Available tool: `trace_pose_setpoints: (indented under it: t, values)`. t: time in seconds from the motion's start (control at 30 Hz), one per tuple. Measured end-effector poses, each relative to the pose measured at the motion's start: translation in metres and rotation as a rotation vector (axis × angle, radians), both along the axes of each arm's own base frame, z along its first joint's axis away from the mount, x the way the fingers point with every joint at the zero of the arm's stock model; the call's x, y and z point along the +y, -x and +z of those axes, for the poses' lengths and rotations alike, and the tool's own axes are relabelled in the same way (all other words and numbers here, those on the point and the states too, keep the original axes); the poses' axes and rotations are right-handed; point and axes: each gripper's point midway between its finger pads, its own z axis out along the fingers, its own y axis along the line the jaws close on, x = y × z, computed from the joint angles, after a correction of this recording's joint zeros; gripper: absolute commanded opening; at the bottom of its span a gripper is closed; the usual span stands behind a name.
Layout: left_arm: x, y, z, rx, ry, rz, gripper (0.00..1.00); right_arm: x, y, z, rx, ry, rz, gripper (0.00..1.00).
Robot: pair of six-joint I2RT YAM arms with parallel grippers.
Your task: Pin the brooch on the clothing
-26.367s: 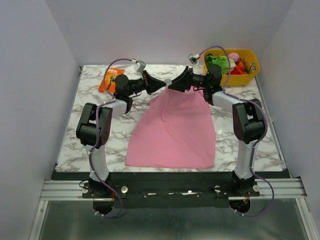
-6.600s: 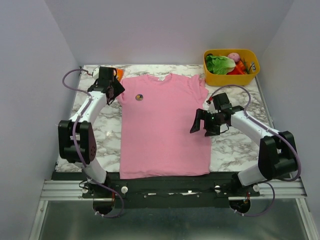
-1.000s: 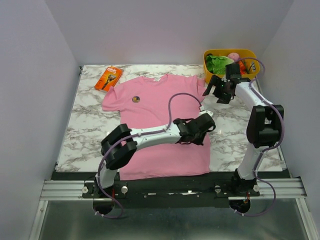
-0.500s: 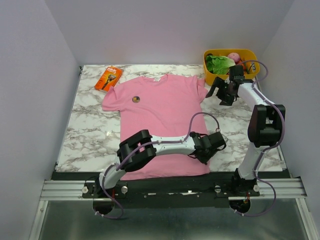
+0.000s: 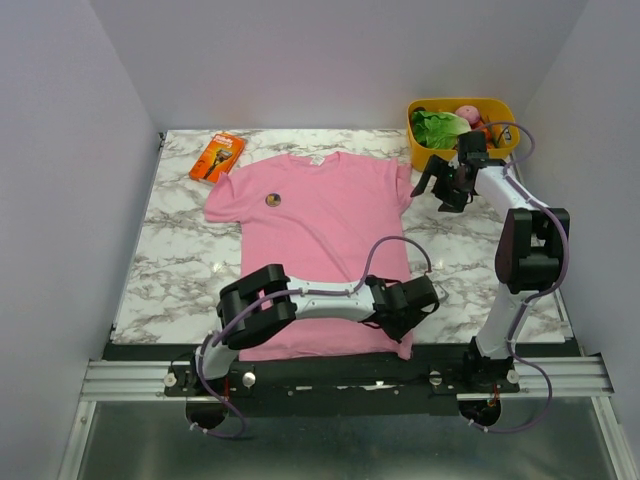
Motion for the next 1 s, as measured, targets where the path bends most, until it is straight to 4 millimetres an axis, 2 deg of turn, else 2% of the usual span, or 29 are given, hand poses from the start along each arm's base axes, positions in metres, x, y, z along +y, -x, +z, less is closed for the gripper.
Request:
trace_pose_setpoints:
  t: [0.27, 0.37, 0.47, 0.5, 0.57, 0.6, 0.63, 0.67, 0.73, 0.77, 0.83, 0.87, 0.93, 1.0]
  values:
    - [0.011, 0.01, 0.002, 0.018, -0.006, -0.005, 0.0, 0.0, 0.0, 0.0, -0.003, 0.005, 0.016, 1.0]
    - [0.01, 0.009, 0.013, 0.01, -0.009, -0.002, 0.0, 0.002, 0.001, 0.0, -0.003, -0.002, 0.028, 0.99]
    - [-0.005, -0.003, 0.052, -0.016, 0.073, 0.015, 0.0, 0.005, -0.001, -0.001, -0.002, -0.016, 0.038, 0.97]
    - [-0.012, -0.011, 0.073, -0.027, 0.123, 0.029, 0.0, 0.005, -0.003, 0.0, -0.004, -0.018, 0.041, 0.96]
    - [-0.019, -0.029, 0.112, -0.049, 0.219, 0.071, 0.0, 0.006, -0.007, 0.0, -0.008, -0.024, 0.046, 0.85]
    - [-0.019, -0.046, 0.138, -0.065, 0.289, 0.109, 0.0, 0.007, -0.011, 0.0, -0.013, -0.026, 0.049, 0.8]
    - [-0.013, -0.063, 0.161, -0.072, 0.348, 0.155, 0.0, 0.008, -0.014, 0.0, -0.016, -0.03, 0.051, 0.72]
    - [-0.005, -0.082, 0.182, -0.081, 0.405, 0.207, 0.0, 0.009, -0.017, 0.0, -0.018, -0.033, 0.054, 0.68]
    - [0.022, -0.124, 0.22, -0.112, 0.519, 0.327, 0.04, 0.012, -0.023, -0.001, -0.021, -0.04, 0.06, 0.55]
    - [0.044, -0.148, 0.233, -0.127, 0.56, 0.402, 0.09, 0.014, -0.026, -0.001, -0.023, -0.045, 0.064, 0.5]
    - [0.083, -0.183, 0.246, -0.161, 0.605, 0.531, 0.13, 0.018, -0.035, -0.002, -0.029, -0.052, 0.069, 0.36]
    - [0.096, -0.191, 0.247, -0.166, 0.609, 0.569, 0.2, 0.021, -0.04, -0.002, -0.032, -0.055, 0.072, 0.33]
    - [0.119, -0.202, 0.243, -0.175, 0.605, 0.63, 0.27, 0.029, -0.049, -0.002, -0.039, -0.058, 0.082, 0.24]
    - [0.131, -0.205, 0.234, -0.165, 0.589, 0.662, 0.33, 0.041, -0.06, 0.0, -0.048, -0.061, 0.1, 0.19]
